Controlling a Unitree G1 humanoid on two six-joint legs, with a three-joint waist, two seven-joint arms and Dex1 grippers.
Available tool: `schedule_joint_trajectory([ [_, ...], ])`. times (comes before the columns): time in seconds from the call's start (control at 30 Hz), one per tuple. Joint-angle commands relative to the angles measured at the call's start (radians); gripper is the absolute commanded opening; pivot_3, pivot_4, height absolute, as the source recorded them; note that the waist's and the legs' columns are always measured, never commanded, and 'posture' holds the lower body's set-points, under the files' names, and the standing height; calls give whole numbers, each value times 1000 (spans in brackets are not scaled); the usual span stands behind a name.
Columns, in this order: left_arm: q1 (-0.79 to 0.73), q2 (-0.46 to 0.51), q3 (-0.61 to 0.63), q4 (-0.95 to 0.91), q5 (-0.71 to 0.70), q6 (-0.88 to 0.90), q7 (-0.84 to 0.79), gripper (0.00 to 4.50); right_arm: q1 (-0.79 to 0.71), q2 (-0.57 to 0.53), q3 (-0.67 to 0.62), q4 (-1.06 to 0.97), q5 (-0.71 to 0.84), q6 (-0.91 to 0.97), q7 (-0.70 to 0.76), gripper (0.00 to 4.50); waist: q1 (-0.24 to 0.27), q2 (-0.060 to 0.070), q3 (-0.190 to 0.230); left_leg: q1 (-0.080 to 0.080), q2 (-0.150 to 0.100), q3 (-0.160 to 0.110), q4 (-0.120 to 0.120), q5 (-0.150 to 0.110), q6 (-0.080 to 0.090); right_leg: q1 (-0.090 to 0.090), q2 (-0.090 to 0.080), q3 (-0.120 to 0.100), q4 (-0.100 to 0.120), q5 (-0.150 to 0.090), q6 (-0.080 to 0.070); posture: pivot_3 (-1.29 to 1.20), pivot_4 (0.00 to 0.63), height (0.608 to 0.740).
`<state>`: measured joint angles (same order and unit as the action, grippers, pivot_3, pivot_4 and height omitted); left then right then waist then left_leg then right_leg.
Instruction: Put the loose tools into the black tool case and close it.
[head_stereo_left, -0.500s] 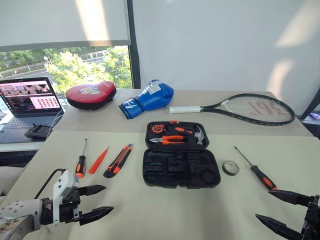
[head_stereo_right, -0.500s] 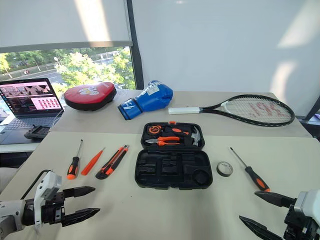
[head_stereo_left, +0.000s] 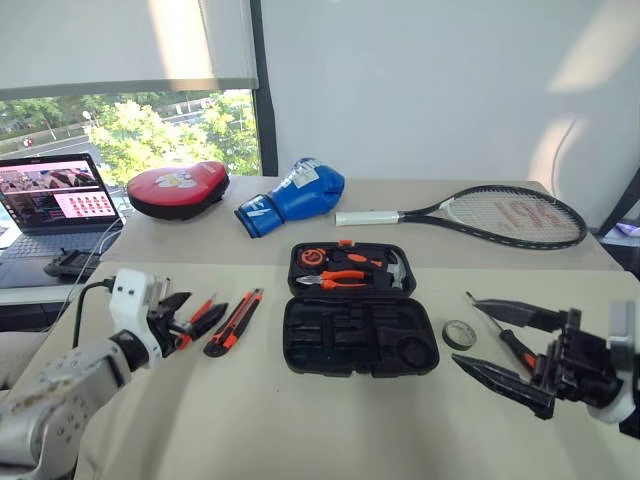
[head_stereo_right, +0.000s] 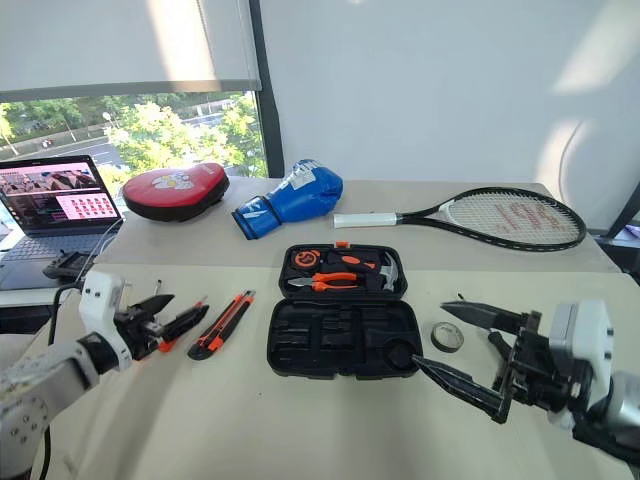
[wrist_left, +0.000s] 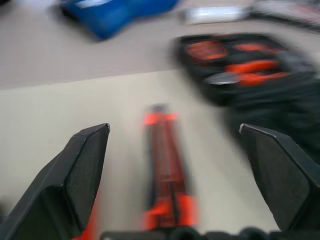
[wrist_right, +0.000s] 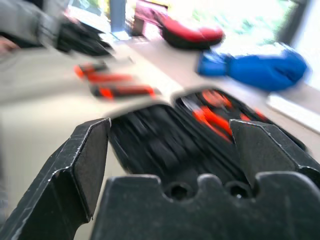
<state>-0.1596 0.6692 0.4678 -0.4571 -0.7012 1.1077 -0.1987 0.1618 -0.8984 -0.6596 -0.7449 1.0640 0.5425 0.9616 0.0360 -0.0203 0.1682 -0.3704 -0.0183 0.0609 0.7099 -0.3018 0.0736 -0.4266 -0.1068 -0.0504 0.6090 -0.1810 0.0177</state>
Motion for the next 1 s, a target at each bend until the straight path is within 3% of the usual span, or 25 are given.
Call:
schedule_joint_trajectory([
  [0.03,-68,34,70,52,58,225,132,4500,-45,-58,-11,-1,111,23,45,4411,1,-3,0,0,0,0,0,0,0,0,0,0,0,0,0,0,150,740],
  [0.2,-98,27,44,117,92,297,129,4500,-86,-107,-10,-6,155,48,2,4411,6,-4,0,-2,-3,0,0,-2,0,0,-5,-1,-2,-2,3,0,150,740],
  [0.3,-100,23,-1,162,98,290,88,3806,-126,-142,-2,-25,203,71,-70,4500,8,-5,0,-3,-3,0,0,-6,-8,-1,-8,-1,-2,-2,3,0,150,740],
  [0.57,-106,16,-18,190,120,263,33,942,-95,-155,-46,-43,224,99,-105,4500,4,-5,0,-3,-1,0,0,-7,-12,-3,-8,0,0,-3,1,0,150,740],
  [0.7,-111,5,-5,197,129,221,10,897,-45,-131,-74,-43,192,88,-69,4500,5,-5,0,-3,-1,0,0,-7,-12,-3,-8,0,0,-3,1,0,150,740],
  [0.83,-155,-12,9,137,117,-1,-73,897,-1,-94,-95,-51,159,73,-56,4500,9,-5,0,-4,-1,0,0,-7,-12,-4,-9,0,0,-3,1,0,150,740],
  [0.93,-204,-21,-47,67,43,-111,-221,897,36,-53,-109,-78,145,63,-76,4500,13,-7,-1,-12,-1,0,2,-7,-12,-10,-9,0,0,-2,0,0,150,740],
  [1.0,-247,45,-168,47,-28,-103,-434,897,89,-14,-129,-105,118,58,-86,4500,15,-7,-1,-16,-2,-1,3,-7,-12,-13,-9,-1,0,-1,0,0,150,740],
])
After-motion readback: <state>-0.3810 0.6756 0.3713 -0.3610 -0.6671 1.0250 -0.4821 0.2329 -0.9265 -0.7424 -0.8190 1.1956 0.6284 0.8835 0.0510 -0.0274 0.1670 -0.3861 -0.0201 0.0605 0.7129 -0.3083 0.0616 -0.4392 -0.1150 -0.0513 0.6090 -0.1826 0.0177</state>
